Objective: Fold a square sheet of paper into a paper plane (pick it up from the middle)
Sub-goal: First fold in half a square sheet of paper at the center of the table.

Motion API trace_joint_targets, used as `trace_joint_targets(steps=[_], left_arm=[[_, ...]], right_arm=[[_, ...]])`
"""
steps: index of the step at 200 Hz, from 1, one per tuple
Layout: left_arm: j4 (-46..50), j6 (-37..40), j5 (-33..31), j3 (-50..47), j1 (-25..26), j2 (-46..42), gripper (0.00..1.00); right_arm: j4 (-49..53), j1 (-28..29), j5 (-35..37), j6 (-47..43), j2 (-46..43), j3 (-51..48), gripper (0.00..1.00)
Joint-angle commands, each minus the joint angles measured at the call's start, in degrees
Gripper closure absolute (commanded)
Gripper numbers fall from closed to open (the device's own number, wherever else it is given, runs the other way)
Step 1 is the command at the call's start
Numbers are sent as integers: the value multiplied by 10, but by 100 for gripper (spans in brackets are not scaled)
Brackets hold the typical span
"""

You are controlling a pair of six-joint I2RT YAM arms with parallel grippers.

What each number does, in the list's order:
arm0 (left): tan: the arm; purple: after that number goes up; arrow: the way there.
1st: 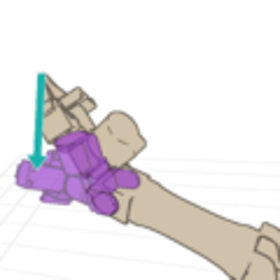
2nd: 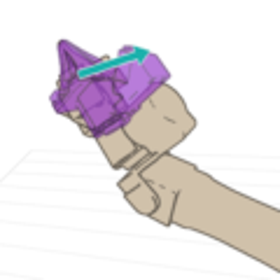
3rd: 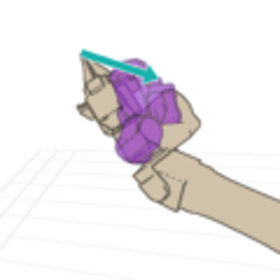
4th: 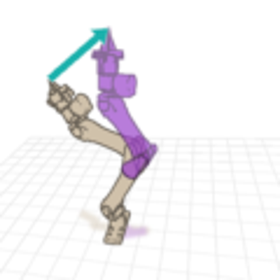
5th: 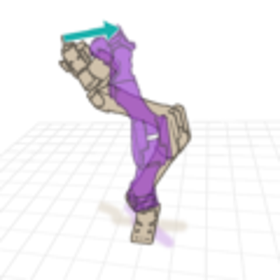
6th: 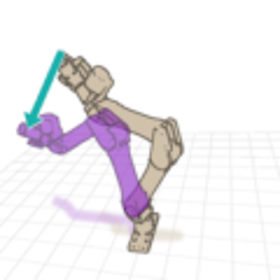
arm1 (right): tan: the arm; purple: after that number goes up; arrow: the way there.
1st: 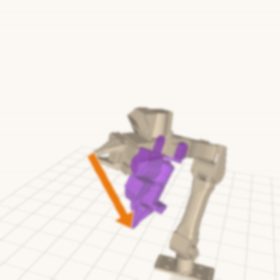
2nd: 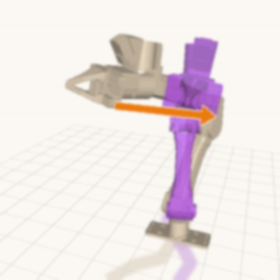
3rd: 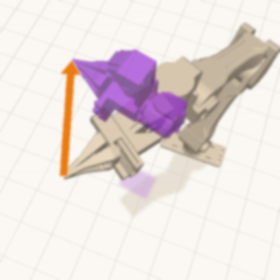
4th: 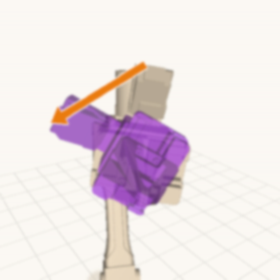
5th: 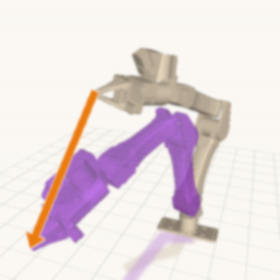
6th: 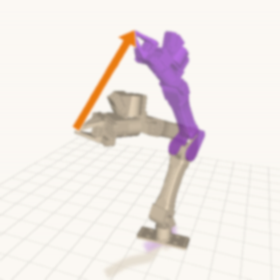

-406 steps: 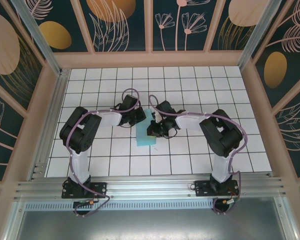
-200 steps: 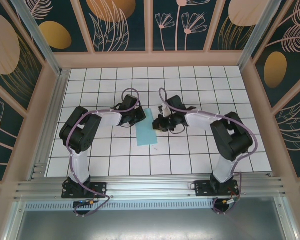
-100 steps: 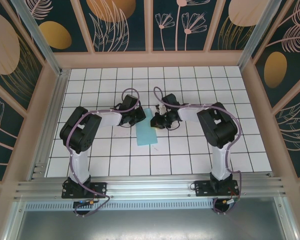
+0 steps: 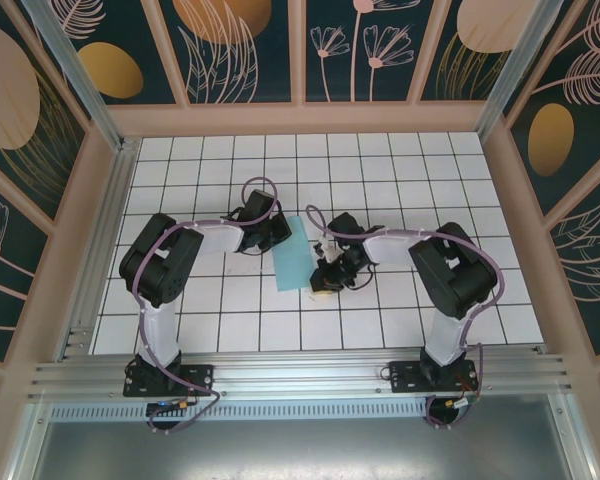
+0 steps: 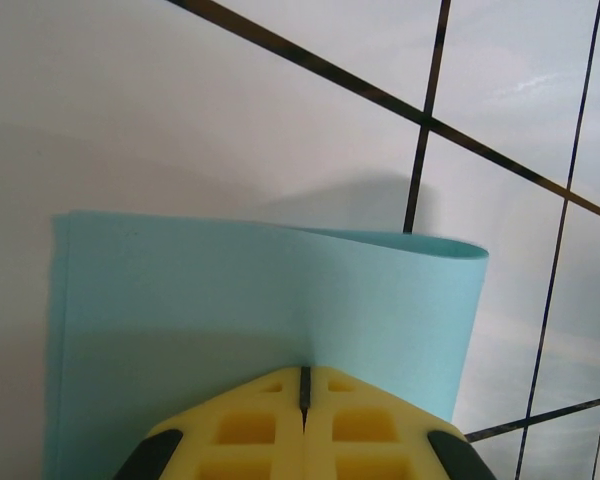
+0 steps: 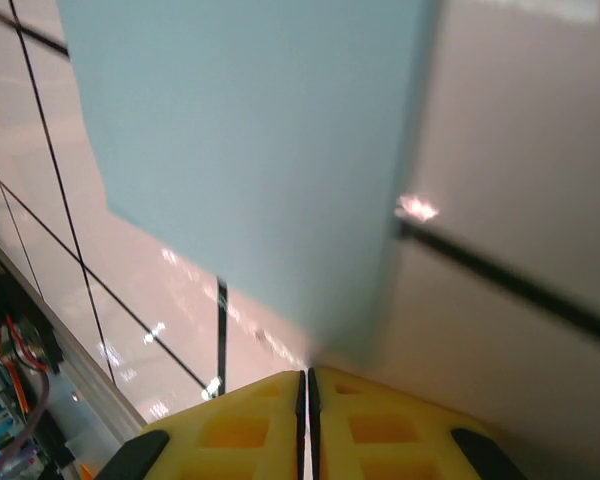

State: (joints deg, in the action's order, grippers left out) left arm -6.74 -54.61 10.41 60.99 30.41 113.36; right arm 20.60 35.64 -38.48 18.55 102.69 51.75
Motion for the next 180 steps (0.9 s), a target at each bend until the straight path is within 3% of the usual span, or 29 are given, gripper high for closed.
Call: trace_joint_targets(steps=[1,38,68,105,132,180], left_arm=[[92,8,-64,-36,-8,33,93],[74,45,-17,-17,-5,-40,82],[63,49,10,-15,-5,-99,72],[47,14,-4,-57,-5,-147,74],[9,-14,23,-103,-3,-164,77],[10,-18,26,-120,7,-136,80]], right_arm=[[50,1,17,-7,-54,-19,85],[-42,-34,18,62,-117,43,80],[-75,-64,55,74,-63,103,79],[-51,-64,29,23,52,210,81],[-24,-63,20,-2,115,276,81],[-11,-53,-2,-17,157,294,82]])
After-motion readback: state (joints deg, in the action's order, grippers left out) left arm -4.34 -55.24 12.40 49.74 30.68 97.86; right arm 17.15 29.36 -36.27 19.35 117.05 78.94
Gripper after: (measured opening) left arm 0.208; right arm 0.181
